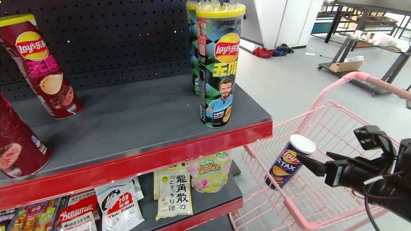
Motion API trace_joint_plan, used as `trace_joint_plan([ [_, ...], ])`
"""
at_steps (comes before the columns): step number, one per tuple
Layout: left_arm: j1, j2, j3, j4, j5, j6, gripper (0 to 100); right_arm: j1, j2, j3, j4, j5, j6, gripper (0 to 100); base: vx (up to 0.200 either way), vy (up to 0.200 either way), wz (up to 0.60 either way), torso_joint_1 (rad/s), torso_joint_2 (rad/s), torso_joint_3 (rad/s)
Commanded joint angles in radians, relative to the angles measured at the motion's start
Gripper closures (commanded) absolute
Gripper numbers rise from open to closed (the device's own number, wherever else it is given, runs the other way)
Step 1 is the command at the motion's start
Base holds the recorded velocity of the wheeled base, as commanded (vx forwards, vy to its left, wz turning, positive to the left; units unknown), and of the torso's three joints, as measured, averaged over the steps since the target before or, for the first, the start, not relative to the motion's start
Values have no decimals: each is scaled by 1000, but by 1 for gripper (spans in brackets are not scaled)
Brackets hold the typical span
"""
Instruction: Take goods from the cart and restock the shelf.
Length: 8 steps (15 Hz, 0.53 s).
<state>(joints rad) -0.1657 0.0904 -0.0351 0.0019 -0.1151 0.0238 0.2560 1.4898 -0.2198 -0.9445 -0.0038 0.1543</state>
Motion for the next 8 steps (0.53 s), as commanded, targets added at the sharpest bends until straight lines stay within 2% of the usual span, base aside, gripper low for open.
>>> trace_joint_plan([
  [1,0,2,15,-7,-5,4,0,-3,130,8,-19,4,4,0,0,0,0,0,0,0],
  [5,0,3,14,-5,-5,2,0,-11,179,2,-20,5,5,0,0,0,0,0,0,0],
  [8,0,2,14,-5,-3,2,0,-34,254,-9,-76,7,16,0,0,0,0,0,0,0],
])
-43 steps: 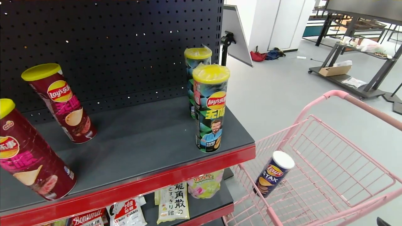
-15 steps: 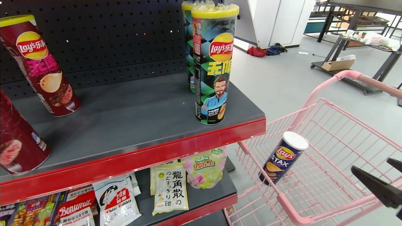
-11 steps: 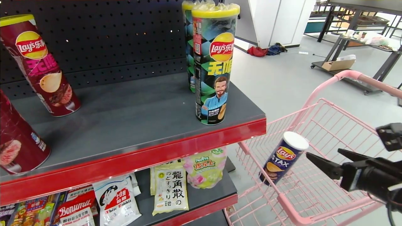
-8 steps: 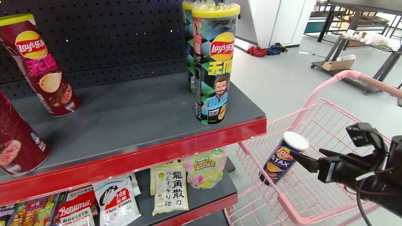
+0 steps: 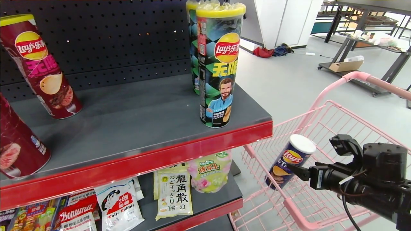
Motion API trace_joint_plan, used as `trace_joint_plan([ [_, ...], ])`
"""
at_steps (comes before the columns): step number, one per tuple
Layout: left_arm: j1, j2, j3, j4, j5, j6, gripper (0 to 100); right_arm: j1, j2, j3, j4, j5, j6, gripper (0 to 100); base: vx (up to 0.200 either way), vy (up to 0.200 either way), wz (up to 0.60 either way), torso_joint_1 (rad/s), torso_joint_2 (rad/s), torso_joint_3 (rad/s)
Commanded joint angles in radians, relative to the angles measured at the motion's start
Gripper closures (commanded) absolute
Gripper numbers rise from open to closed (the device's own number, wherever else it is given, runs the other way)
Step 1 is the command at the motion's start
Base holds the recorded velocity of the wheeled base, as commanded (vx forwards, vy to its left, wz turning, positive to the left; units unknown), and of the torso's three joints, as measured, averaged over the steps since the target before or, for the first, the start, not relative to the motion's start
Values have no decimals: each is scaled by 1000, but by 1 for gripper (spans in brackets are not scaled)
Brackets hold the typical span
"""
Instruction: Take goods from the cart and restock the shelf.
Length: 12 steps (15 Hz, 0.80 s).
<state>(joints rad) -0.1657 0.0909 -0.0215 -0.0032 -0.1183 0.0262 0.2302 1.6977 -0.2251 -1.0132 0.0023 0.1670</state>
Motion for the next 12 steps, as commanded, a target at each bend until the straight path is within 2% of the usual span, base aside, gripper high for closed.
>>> trace_joint_plan([
  [1,0,1,0,0,0,0,0,-20,96,-5,-67,2,5,0,0,0,0,0,0,0],
  [3,0,1,0,0,2,0,0,-28,155,10,-146,41,3,0,0,0,0,0,0,0],
  [7,0,1,0,0,5,1,0,-42,244,-7,-231,45,-3,0,0,0,0,0,0,0],
  [12,0,1,0,0,6,1,0,-55,361,-2,-453,93,-7,0,0,0,0,0,0,0],
])
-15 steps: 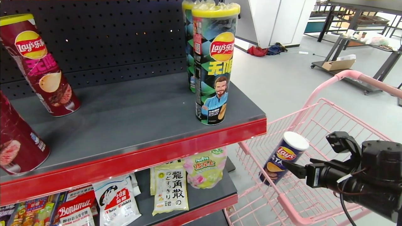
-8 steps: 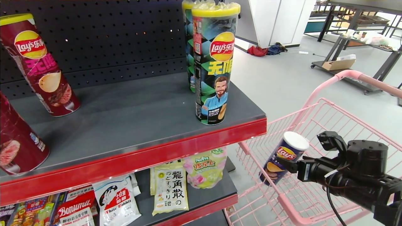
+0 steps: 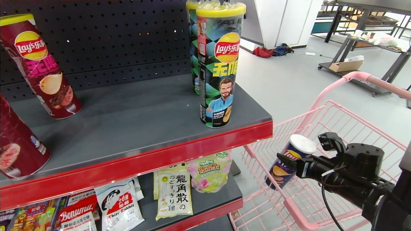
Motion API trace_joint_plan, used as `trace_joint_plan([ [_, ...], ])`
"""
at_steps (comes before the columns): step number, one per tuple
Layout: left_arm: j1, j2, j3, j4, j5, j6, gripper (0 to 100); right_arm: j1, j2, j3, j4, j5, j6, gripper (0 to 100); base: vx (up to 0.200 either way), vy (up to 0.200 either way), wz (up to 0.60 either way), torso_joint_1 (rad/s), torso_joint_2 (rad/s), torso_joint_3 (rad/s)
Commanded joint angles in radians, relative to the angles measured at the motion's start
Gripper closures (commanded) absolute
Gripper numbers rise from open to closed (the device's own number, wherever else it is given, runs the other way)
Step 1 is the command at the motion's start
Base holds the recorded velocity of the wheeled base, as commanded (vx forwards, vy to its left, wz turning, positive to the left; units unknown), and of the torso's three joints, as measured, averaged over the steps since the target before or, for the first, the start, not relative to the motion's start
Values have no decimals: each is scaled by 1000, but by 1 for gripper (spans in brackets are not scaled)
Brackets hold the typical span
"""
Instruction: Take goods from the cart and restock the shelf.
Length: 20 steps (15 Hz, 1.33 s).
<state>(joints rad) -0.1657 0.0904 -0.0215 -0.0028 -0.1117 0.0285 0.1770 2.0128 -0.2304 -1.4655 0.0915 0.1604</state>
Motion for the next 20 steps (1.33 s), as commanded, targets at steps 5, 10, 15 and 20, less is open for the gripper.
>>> trace_joint_plan([
  [5,0,2,0,0,0,1,0,1,80,-7,-30,7,-4,0,0,0,0,0,0,0],
  [10,0,2,0,0,1,2,0,2,95,-23,-29,8,-1,100,0,0,0,0,0,0],
  [15,0,2,0,-2,-2,2,0,-13,-80,-27,33,-12,-87,100,0,0,0,0,0,0],
  [20,0,2,0,0,-8,2,0,-47,-586,-302,671,-27,-168,100,0,0,0,0,0,0],
])
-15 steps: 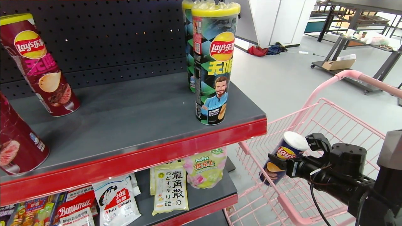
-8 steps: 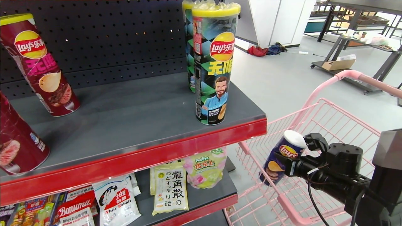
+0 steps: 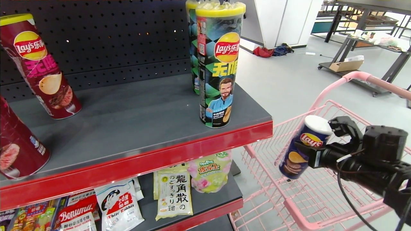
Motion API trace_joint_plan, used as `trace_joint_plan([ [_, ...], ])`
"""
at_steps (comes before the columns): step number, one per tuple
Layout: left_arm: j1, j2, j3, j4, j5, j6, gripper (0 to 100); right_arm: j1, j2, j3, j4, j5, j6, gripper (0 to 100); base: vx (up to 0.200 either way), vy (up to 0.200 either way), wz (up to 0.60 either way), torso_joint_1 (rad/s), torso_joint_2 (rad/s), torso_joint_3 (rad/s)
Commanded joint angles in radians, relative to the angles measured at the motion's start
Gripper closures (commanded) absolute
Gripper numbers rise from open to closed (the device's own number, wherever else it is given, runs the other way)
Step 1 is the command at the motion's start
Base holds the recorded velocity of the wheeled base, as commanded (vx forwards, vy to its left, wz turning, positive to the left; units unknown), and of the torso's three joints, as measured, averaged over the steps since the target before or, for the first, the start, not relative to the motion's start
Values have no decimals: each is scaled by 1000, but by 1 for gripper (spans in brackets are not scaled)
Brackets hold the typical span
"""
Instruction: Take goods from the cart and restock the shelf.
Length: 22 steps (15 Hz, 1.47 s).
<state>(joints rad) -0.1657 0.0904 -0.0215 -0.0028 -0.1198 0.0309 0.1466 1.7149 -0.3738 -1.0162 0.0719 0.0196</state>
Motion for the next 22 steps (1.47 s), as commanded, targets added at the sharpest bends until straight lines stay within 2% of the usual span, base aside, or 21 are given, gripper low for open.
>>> trace_joint_plan([
  [1,0,2,0,0,0,0,0,-16,-452,-283,539,-80,-27,100,0,0,0,0,0,0],
  [3,0,2,0,0,0,1,0,-16,-656,-352,870,-165,-32,100,0,0,0,0,0,0],
  [5,0,2,0,1,-6,34,0,-16,-885,-326,1124,-204,-53,100,0,0,0,0,0,0],
  [6,0,2,0,1,-9,37,0,-24,-994,-267,1202,-210,-53,100,0,0,0,0,0,0],
  [7,0,3,0,3,-14,35,0,-44,-1095,-194,1216,-228,-59,100,0,0,0,0,0,0],
  [9,0,3,0,3,-29,37,0,-71,-1190,-132,1229,-238,-110,100,0,0,0,0,0,0],
  [16,0,3,2,1,-21,37,0,-81,-1204,-76,1229,-238,-136,100,0,0,0,8,-32,-22],
  [22,0,3,2,1,-24,37,0,-81,-1195,-65,1229,-236,-136,100,0,0,0,168,-500,-325],
])
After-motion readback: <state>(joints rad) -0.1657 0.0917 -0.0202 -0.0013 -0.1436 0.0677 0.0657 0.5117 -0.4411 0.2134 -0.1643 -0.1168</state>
